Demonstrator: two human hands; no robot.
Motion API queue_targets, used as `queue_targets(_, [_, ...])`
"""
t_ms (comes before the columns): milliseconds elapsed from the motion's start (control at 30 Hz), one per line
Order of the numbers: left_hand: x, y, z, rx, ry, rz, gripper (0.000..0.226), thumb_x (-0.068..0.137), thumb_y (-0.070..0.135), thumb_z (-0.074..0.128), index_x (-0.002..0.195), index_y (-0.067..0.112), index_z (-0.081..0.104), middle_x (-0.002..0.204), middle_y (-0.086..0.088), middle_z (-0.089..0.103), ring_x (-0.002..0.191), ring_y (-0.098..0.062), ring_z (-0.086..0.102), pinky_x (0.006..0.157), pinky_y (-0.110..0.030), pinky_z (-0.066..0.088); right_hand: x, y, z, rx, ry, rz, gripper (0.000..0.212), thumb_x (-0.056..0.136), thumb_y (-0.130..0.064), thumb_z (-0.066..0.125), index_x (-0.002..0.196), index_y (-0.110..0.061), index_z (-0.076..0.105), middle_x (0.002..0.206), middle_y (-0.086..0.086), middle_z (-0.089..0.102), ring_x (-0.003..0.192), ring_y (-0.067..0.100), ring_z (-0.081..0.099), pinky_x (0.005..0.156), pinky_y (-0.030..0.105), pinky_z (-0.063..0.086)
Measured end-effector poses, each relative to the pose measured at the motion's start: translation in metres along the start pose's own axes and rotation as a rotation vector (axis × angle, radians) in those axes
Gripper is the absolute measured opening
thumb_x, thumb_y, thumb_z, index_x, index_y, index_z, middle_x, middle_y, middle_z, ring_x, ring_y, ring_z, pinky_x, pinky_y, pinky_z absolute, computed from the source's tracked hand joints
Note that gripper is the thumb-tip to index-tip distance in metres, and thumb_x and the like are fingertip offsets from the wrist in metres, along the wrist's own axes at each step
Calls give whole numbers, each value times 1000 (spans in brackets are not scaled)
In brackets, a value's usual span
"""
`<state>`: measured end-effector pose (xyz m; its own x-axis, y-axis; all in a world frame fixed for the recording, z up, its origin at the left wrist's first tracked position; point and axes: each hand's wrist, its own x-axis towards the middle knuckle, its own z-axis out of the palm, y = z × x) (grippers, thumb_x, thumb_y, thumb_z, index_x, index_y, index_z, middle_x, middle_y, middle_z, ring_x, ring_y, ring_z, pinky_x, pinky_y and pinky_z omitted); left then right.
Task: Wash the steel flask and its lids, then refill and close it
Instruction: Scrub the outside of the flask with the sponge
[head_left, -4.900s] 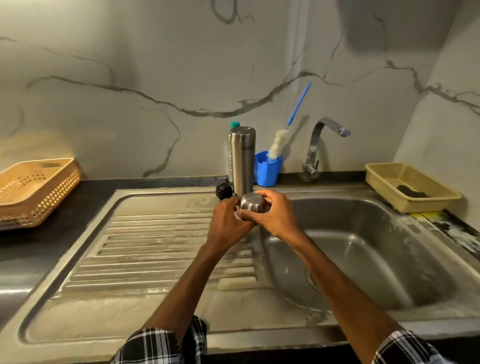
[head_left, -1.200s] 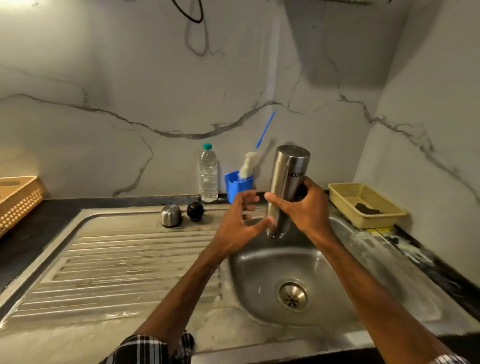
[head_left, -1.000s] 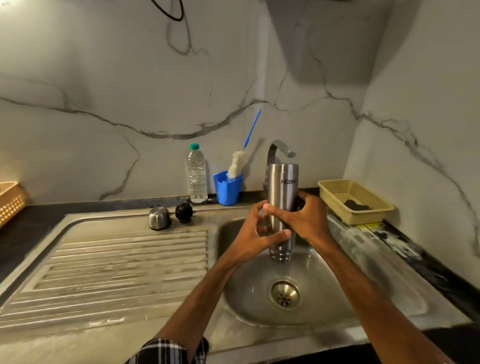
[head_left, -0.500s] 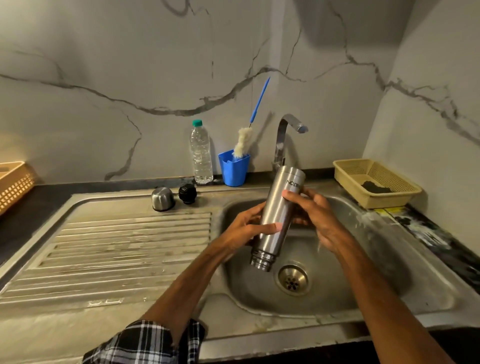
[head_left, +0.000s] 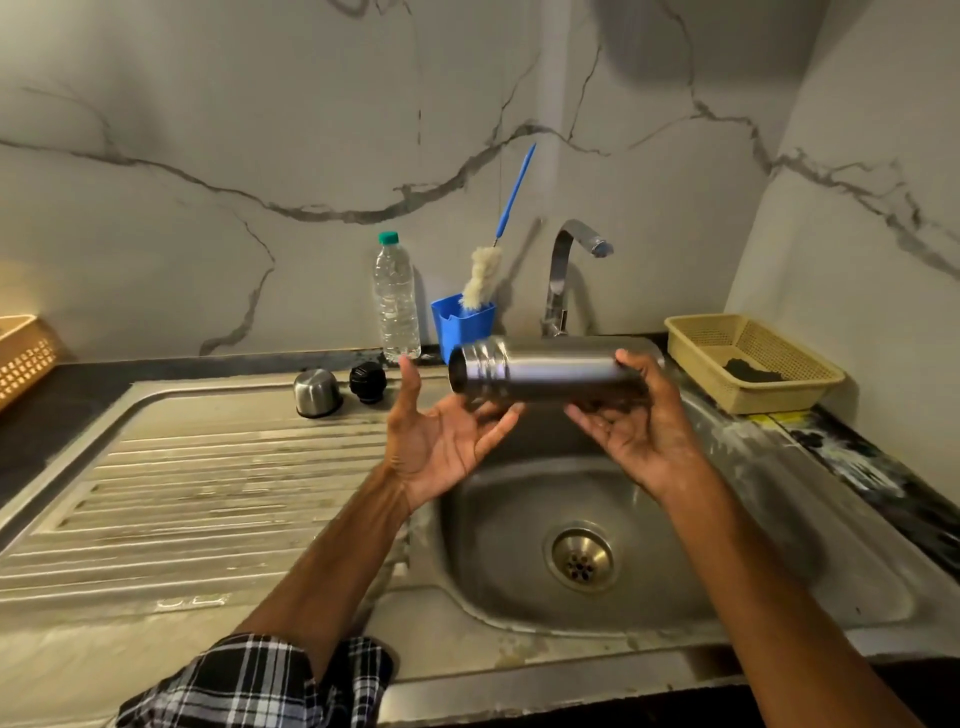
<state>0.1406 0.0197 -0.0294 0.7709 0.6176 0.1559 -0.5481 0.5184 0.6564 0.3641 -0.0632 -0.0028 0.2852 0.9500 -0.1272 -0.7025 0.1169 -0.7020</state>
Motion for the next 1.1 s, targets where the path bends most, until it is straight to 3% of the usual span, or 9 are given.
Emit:
queue_targets(100, [8, -8, 3, 115, -50, 53, 117, 64, 52, 91, 158, 17, 31, 156, -21, 43, 147, -33, 38, 119, -41, 36, -4, 9, 9, 69, 60, 2, 51, 82, -22, 77, 126, -7, 56, 119, 24, 66, 103, 37, 70, 87, 47, 59])
queue_targets(167, [11, -19, 4, 274, 71, 104, 97, 77, 22, 87, 157, 22, 32, 147, -16, 55, 139, -29, 50, 117, -42, 40, -6, 20, 13, 27, 71, 33, 56, 81, -22, 80, 128, -7, 54, 119, 26, 66, 102, 39, 71, 89, 48, 59])
queue_targets(233, [14, -27, 3, 372, 202, 188, 75, 87, 10, 73, 153, 20, 37, 138, -14, 63, 131, -29, 58, 115, -47, 42, -7, 31, 16, -145, 41, 52, 59, 79, -24, 82, 129, -9, 55, 119, 24, 68, 102, 37, 71, 90, 49, 57])
queue_targets(333, [13, -23, -3, 362, 328, 250, 55, 94, 15, 69, 144, 22, 48, 126, -9, 70, 118, -28, 66, 107, -52, 48, -8, 43, 20, -405, 39, 42, 62, 72, -31, 87, 126, -14, 62, 116, 17, 71, 99, 31, 73, 83, 52, 60])
queue_targets(467, [18, -15, -2, 331, 426, 275, 42, 94, 29, 66, 135, 21, 59, 117, -6, 73, 109, -23, 70, 93, -46, 57, -8, 43, 20, -683, -55, 97, 60, 73, -44, 83, 120, -12, 66, 112, 18, 72, 98, 30, 73, 81, 49, 61])
queue_targets(600, [17, -19, 1, 382, 464, 179, 47, 96, 45, 62, 131, 13, 64, 121, -14, 72, 113, -29, 69, 92, -43, 58, -12, 45, 22, -710, -179, 167, 49, 82, -37, 77, 117, -4, 67, 110, 22, 72, 101, 35, 72, 90, 48, 58])
queue_targets(833, [16, -28, 7, 439, 415, 87, 56, 91, 43, 68, 141, 23, 55, 129, -13, 68, 118, -30, 67, 90, -43, 59, -9, 32, 12, -836, -262, 242, 50, 89, -44, 68, 123, -8, 63, 112, 17, 73, 106, 29, 71, 95, 50, 55])
queue_targets(967, [18, -31, 14, 365, 447, 63, 49, 97, 40, 63, 139, 17, 55, 127, -15, 69, 116, -29, 68, 85, -42, 60, -8, 19, 4, -989, -173, 162, 56, 91, -61, 56, 115, -12, 68, 104, 10, 76, 97, 23, 74, 83, 44, 60])
queue_targets(1100, [23, -37, 26, 309, 464, 20, 51, 96, 44, 64, 137, 14, 55, 127, -16, 69, 111, -27, 71, 78, -39, 61, -10, -4, -14, -1054, -14, -61, 37, 97, -45, 57, 106, -12, 71, 94, 8, 77, 84, 20, 76, 73, 37, 62])
